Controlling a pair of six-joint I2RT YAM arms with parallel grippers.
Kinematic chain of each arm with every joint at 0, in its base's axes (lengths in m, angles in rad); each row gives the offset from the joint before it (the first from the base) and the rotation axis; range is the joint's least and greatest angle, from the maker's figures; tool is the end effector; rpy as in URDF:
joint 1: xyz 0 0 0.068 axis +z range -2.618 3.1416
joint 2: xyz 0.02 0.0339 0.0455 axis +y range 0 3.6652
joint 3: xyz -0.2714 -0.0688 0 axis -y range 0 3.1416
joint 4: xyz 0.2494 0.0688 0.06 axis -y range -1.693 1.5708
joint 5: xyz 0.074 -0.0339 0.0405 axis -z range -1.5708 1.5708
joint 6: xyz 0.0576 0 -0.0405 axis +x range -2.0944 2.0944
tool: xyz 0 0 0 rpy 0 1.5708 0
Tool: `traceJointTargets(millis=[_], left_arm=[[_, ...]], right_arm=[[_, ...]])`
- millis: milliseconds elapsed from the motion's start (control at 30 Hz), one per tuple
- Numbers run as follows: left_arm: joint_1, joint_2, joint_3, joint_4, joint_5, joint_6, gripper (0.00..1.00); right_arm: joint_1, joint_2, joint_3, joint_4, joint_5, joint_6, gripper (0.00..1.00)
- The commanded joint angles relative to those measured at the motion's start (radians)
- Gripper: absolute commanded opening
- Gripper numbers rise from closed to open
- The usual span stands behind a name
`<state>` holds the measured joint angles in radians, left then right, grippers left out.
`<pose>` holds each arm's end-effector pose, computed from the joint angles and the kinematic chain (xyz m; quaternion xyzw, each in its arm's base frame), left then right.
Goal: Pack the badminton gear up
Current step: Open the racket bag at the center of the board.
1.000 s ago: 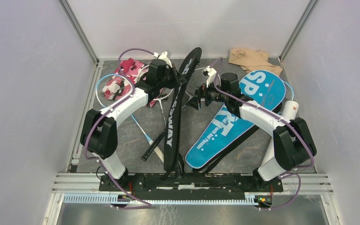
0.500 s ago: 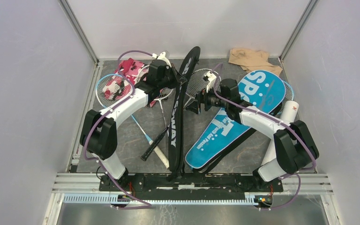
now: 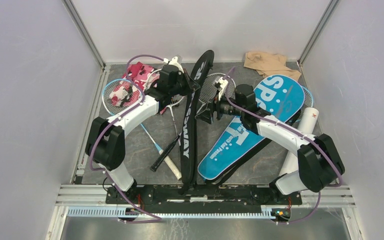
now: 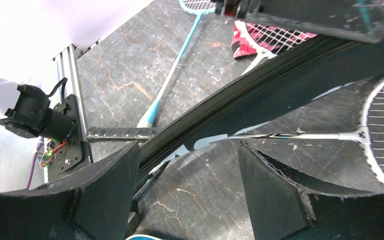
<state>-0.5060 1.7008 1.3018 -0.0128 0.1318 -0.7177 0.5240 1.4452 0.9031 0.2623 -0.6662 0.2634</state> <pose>0.3711 -0.2143 0.2885 -0.0524 0.8341 -0.3590 0.4156 0.2811 0.2036 0.2725 -0.2931 0.7229 0.4593 0.4248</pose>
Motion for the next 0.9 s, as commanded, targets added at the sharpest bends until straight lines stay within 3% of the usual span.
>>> traceJointTargets(millis=[0,433,867], left_arm=[[-0.005,-0.041,-0.001,0.069,0.003,-0.048,0.02],[-0.005,-0.072,-0.034,0.102,0.027,-0.046,0.02],[-0.005,-0.084,-0.050,0.114,0.036,-0.067,0.02]], right_arm=[[0.025,0.038,0.044,0.028,-0.046,-0.025,0.76],[0.031,0.070,0.026,0.059,-0.155,-0.077,0.51],[0.034,0.089,0.021,0.041,-0.104,-0.072,0.47]])
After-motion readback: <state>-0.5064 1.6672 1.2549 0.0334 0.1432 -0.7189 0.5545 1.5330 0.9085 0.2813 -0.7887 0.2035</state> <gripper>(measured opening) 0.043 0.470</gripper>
